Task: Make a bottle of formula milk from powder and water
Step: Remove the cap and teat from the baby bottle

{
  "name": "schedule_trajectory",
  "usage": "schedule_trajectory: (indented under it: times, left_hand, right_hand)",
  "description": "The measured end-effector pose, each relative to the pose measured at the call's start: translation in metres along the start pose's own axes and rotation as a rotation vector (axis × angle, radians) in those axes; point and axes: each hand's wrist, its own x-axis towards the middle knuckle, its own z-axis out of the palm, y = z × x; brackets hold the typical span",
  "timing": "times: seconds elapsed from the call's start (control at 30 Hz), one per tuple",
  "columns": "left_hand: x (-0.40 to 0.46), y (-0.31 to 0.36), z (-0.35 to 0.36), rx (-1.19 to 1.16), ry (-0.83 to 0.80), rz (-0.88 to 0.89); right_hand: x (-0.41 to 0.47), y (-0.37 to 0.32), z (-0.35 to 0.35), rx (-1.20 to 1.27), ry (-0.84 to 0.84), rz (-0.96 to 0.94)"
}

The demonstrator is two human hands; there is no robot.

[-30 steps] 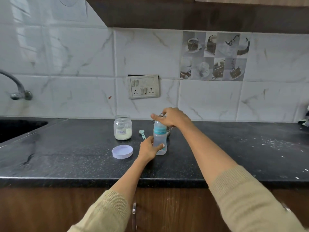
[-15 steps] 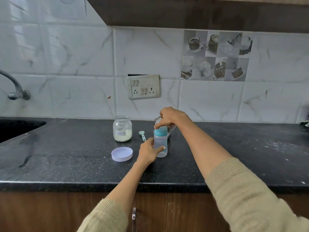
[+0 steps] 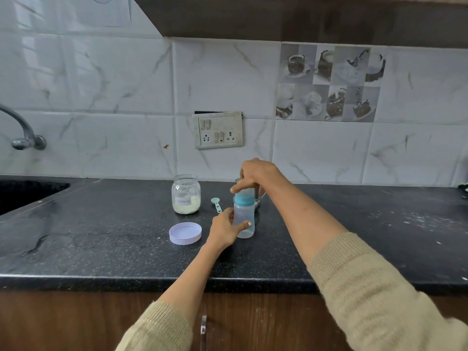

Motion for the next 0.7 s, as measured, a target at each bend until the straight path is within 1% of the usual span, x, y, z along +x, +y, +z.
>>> schedule_trajectory:
  times: [0.17,0.23,0.33,0.47,0.53,0.6,0.7]
  left_hand:
    - [0.000,0.000,0.000,0.005,-0.012,-0.006]
    - [0.001,0.000,-0.001,0.002,-0.014,-0.017]
    - [0.000,0.000,-0.001,-0.001,-0.014,-0.030]
    - [0.000,0.000,-0.001,-0.014,-0.014,-0.020]
    - [0.001,-0.002,-0.001,-0.012,-0.018,-0.017]
    - [0.001,-0.002,-0.001,-0.019,-0.021,-0.012]
    - [0.000,-0.001,-0.003,-0.032,-0.026,-0.010]
  right_hand:
    - [0.001,0.000,-0.009,0.146,-0.177,-0.075]
    - [0.001,0.000,-0.010,0.140,-0.192,-0.064]
    - [0.001,0.000,-0.005,0.064,-0.185,-0.030]
    - [0.007,0.003,-0.003,0.182,-0.220,-0.056]
    - [0.010,0.009,-0.008,0.230,-0.209,-0.106]
    - [0.007,0.020,-0.015,0.315,-0.163,-0.150]
    - [-0.004,0.044,-0.016,0.612,-0.064,-0.158]
